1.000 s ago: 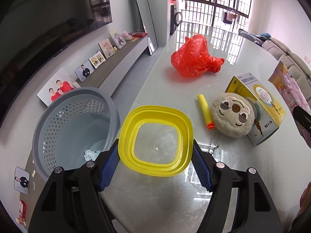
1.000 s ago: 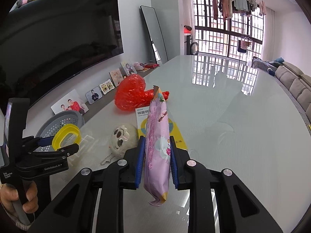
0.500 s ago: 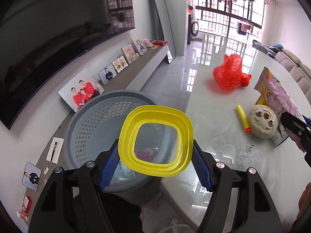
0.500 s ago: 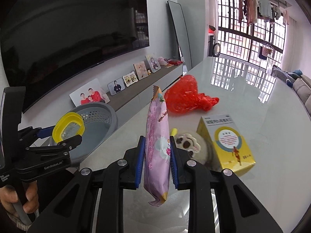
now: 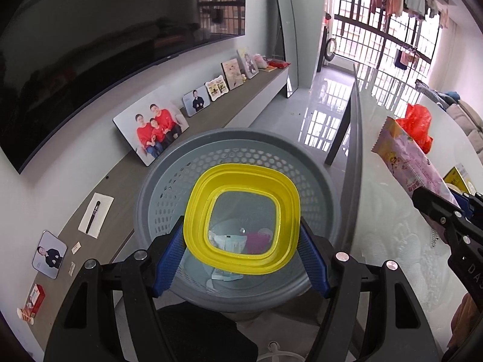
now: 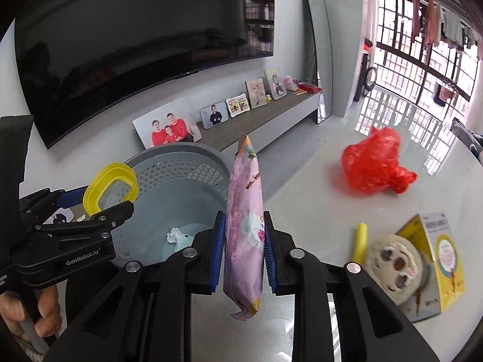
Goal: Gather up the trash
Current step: 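Carry the lid and pink packet over the wastebasket and release both inside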
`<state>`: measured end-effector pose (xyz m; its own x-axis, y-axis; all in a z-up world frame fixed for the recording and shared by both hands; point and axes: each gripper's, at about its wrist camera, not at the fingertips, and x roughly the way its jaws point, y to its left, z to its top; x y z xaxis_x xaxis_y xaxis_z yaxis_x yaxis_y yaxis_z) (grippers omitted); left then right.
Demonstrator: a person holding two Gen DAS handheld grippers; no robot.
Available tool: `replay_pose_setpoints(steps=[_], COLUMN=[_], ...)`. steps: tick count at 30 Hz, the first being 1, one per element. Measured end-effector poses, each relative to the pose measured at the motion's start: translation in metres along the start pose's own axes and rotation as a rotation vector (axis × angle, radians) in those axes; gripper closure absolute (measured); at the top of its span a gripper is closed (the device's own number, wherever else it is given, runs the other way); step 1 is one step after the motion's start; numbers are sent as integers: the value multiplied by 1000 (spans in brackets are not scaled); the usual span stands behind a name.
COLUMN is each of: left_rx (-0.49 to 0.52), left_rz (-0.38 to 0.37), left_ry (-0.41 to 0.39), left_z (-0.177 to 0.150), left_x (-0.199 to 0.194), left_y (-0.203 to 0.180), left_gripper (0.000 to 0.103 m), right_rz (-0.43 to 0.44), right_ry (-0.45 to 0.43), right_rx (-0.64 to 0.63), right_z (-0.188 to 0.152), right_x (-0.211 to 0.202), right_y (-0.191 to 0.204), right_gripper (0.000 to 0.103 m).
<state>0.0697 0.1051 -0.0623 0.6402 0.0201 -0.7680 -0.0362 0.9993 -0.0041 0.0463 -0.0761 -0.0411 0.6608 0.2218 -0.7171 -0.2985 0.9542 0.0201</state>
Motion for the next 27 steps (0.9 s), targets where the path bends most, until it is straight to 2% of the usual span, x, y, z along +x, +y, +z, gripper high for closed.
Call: replay_pose_setpoints(steps=[14, 25, 27], left_rx=[-37, -51, -54], left_rz=[3, -4, -3], left_ry=[56, 86, 90], left_z=[4, 3, 2], left_x=[40, 53, 54], left_y=[39, 44, 44], left_gripper=[35, 33, 32], right_rz=[64, 90, 89], right_ry=[81, 133, 131], right_rx=[-52, -49, -43], right_z=[17, 14, 15], right_x=[61, 79, 79], right_y=[40, 41, 38], right_gripper=[80, 79, 76])
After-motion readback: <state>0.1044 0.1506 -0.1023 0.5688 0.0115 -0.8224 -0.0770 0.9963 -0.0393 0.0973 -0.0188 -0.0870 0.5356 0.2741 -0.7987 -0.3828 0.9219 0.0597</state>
